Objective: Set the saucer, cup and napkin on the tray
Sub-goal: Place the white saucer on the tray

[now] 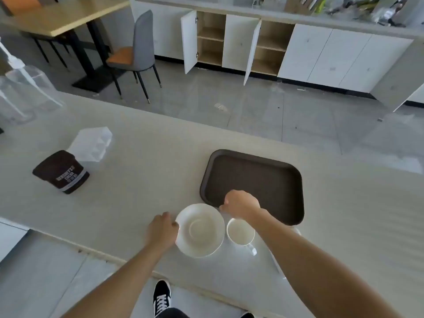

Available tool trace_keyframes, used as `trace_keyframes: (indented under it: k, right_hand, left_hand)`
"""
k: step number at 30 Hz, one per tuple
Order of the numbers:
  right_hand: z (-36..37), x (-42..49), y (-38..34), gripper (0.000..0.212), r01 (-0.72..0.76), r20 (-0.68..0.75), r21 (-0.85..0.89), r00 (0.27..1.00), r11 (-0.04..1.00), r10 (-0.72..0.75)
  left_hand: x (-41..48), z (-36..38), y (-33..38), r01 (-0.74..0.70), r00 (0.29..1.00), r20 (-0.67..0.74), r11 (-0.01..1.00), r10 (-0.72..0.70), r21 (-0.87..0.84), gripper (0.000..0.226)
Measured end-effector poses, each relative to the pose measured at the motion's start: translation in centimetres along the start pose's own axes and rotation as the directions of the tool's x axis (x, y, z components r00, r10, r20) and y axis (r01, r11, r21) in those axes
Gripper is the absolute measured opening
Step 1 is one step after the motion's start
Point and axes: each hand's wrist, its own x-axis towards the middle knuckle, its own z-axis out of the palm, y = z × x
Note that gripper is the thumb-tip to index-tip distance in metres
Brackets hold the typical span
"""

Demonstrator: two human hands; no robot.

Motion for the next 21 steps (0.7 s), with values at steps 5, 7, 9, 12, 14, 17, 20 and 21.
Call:
trace_keyframes:
  k: [5,7,9,12,14,17,20,21]
  right_hand:
    - [0.5,1.0,-1.0,0.029,-0.011,0.019,-0.069,1.0,0.998,0.012]
    - [1.1,0.9,-1.3,0.029,-0.013,0.006,-0.1,1.0,0.995,0.013]
    - [1.1,0.9,-1.4,0.019,-0.002,-0.009,-0.12,1.0,0.993,0.001]
    - [1.2,0.9,-1.5,0.007,0.014,-0.002,-0.136,1.0,0.991,-0.014]
    - [1.5,0.6,-1.5,0.005,0.015,0.03,-0.147,0.999,0.989,-0.01]
    - [1.8,0.5,-1.5,0.006,0.01,0.064,-0.126,0.998,0.992,-0.002]
    - [1.9,0.3,-1.6,0.009,-0.001,0.051,-0.115,0.999,0.993,0.007]
    - [1.9,0.3,-1.7,0.012,-0.009,0.039,-0.101,0.999,0.995,0.013]
  left_hand:
    - [0.0,-0.1,0.2,0.072,0.997,-0.007,0.967,-0.076,-0.245,0.039]
    - [-0.5,0.3,0.2,0.071,0.997,-0.018,0.956,-0.08,-0.286,0.03]
    - [-0.7,0.3,0.4,0.062,0.997,-0.029,0.95,-0.074,-0.306,0.022]
    - [-0.7,0.2,0.8,0.053,0.997,-0.03,0.951,-0.065,-0.304,0.018]
    - [-0.7,0.1,0.8,0.059,0.997,-0.028,0.936,-0.073,-0.346,0.021]
    - [-0.7,0.2,0.8,0.096,0.995,0.019,0.889,-0.098,-0.448,0.026]
    - [-0.7,0.1,0.8,0.118,0.993,0.045,0.87,-0.11,-0.479,0.027]
    - [-0.7,0.0,0.8,0.125,0.992,0.043,0.863,-0.119,-0.49,0.027]
